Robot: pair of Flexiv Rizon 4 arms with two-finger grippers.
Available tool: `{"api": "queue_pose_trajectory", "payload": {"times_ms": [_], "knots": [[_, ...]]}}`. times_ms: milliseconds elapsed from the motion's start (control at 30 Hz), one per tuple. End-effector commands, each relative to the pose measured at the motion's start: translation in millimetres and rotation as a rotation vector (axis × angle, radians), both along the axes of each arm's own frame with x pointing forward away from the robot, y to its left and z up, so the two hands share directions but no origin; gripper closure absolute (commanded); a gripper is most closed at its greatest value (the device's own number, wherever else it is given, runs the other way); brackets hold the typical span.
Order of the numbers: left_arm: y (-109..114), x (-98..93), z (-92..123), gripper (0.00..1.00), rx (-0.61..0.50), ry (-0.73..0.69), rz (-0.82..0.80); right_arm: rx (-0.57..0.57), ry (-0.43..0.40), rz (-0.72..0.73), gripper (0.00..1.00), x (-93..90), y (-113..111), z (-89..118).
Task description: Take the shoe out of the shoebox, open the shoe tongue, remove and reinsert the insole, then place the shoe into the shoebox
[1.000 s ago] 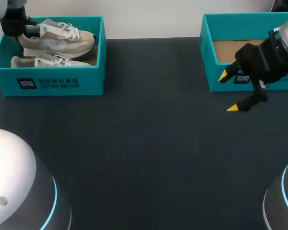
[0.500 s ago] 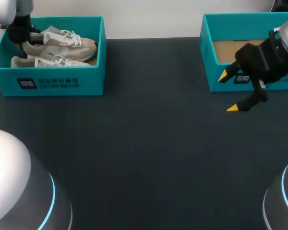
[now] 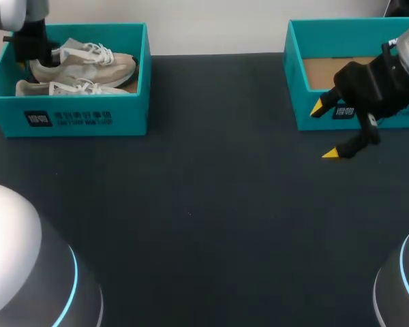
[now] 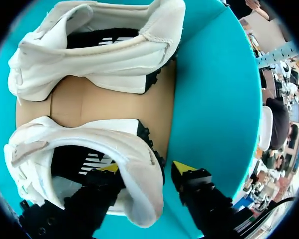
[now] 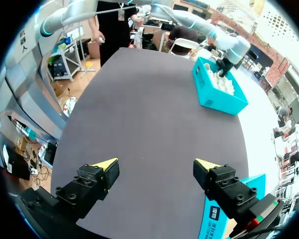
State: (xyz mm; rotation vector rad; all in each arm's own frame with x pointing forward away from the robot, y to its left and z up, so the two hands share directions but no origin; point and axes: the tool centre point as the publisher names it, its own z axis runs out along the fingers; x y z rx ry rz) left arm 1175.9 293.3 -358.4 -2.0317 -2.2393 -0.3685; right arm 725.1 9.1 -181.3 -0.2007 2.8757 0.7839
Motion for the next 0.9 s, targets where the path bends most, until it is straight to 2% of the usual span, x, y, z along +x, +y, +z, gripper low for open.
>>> {"api": "queue_pose_trajectory", "payload": {"times_ms": [33,467,600,900], "knots": [[0,-8.9,25,0.02,-0.033,-0.004,-0.015,-0.002,0.002,0.0,0.0,1.2,1,-1],[-15,-42.4,94,0.0,-0.159,0.0,-0.046,-0.002,0.002,0.0,0.0,1.2,1,-1],[-14,-54.6,113,0.0,-0.181,-0.009,0.007,-0.002,0.002,0.0,0.0,1.2,1,-1],[-14,-54.6,113,0.0,-0.181,-0.009,0.007,-0.002,0.002,0.0,0.0,1.2,1,-1]]}}
